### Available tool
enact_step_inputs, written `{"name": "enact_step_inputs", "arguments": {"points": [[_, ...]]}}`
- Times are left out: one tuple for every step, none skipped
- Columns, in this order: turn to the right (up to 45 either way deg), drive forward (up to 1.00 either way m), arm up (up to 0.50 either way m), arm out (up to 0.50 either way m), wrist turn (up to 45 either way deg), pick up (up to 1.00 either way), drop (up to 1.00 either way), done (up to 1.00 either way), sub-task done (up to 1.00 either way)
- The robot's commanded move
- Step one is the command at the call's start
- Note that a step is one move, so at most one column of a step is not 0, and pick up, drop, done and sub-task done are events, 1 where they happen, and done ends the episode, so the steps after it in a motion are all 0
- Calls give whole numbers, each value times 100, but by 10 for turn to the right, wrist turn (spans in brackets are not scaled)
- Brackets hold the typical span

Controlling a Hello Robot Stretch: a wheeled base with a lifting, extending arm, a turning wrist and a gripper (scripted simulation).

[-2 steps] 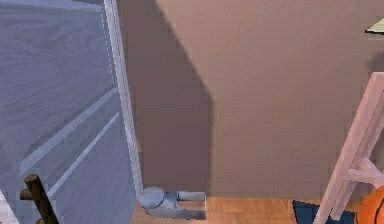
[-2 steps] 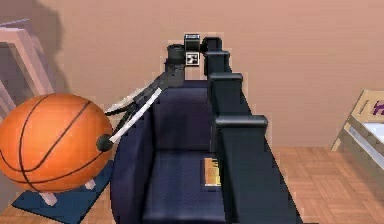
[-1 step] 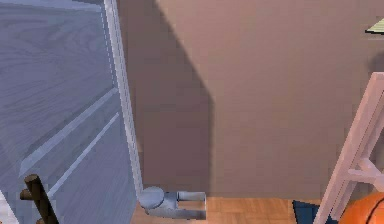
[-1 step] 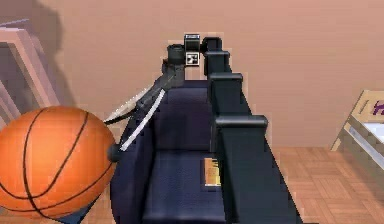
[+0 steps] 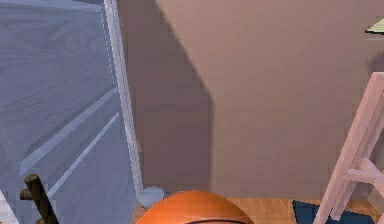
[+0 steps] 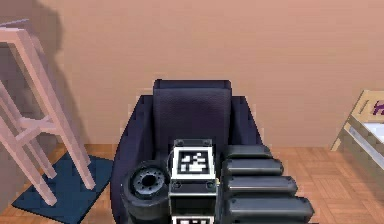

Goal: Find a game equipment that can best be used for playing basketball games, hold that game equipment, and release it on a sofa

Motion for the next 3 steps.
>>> {"name": "enact_step_inputs", "arguments": {"points": [[-450, 0, 0, 0, 0, 0, 0, 0, 0], [-450, 0, 0, 0, 0, 0, 0, 0, 0], [-180, 0, 0, 0, 0, 0, 0, 0, 0]]}}
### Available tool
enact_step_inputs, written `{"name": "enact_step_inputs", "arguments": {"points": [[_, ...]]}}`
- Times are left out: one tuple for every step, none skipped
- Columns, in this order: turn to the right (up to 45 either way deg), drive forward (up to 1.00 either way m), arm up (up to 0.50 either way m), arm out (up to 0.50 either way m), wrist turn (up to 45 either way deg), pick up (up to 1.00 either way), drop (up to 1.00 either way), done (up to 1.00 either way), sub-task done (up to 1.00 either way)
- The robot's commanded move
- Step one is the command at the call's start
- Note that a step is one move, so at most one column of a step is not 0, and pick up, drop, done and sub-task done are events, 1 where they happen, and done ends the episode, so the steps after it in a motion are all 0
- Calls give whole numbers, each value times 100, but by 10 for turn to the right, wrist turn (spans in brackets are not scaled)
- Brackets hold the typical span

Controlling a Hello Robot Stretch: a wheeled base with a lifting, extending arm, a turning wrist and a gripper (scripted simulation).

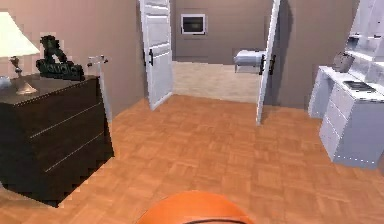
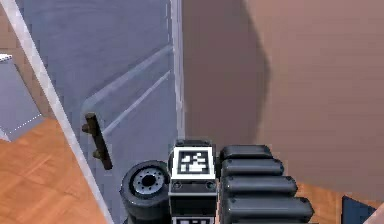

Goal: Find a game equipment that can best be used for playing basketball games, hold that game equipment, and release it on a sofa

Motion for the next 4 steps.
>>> {"name": "enact_step_inputs", "arguments": {"points": [[0, 80, 0, 0, 0, 0, 0, 0, 0], [450, 0, 0, 0, 0, 0, 0, 0, 0], [390, 0, 0, 0, 0, 0, 0, 0, 0], [0, 50, 0, 0, 0, 0, 0, 0, 0]]}}
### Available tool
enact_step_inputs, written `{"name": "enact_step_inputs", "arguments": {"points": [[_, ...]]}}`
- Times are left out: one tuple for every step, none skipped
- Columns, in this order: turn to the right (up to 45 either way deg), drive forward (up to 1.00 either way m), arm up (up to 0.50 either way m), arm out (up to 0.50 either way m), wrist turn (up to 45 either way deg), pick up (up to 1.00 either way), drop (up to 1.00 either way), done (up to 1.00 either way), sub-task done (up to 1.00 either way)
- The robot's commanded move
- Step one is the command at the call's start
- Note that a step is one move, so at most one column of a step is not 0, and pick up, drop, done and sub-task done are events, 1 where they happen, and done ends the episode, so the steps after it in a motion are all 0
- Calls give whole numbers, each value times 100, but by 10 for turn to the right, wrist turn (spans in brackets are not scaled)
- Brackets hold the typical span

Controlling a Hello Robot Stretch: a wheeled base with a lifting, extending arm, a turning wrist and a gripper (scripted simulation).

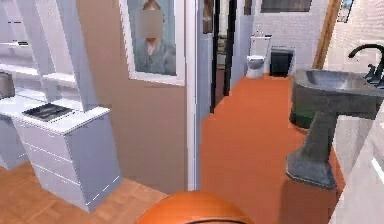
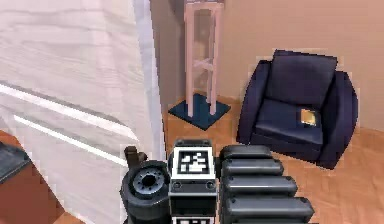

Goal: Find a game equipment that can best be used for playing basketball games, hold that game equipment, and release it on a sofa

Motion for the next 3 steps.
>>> {"name": "enact_step_inputs", "arguments": {"points": [[150, 0, 0, 0, 0, 0, 0, 0, 0], [0, 100, 0, 0, 0, 0, 0, 0, 0], [0, 45, 0, 0, 0, 0, 0, 0, 0]]}}
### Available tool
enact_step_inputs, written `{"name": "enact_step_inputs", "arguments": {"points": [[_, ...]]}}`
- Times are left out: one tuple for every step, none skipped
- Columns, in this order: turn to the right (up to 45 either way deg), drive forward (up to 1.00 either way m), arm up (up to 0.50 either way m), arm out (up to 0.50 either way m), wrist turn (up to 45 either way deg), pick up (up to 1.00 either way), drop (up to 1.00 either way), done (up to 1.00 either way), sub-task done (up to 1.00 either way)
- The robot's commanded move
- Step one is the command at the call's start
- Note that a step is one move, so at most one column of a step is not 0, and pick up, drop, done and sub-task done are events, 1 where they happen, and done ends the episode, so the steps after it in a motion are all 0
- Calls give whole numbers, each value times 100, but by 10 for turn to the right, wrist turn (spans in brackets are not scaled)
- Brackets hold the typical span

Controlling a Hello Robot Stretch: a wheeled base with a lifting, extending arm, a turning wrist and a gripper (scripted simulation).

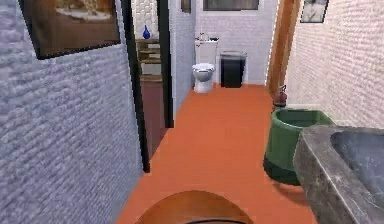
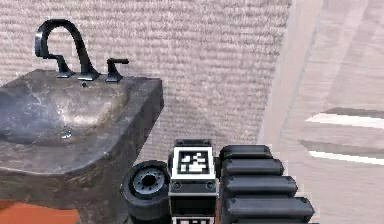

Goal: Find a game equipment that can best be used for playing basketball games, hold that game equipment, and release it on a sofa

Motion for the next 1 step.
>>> {"name": "enact_step_inputs", "arguments": {"points": [[120, 0, 0, 0, 0, 0, 0, 0, 0]]}}
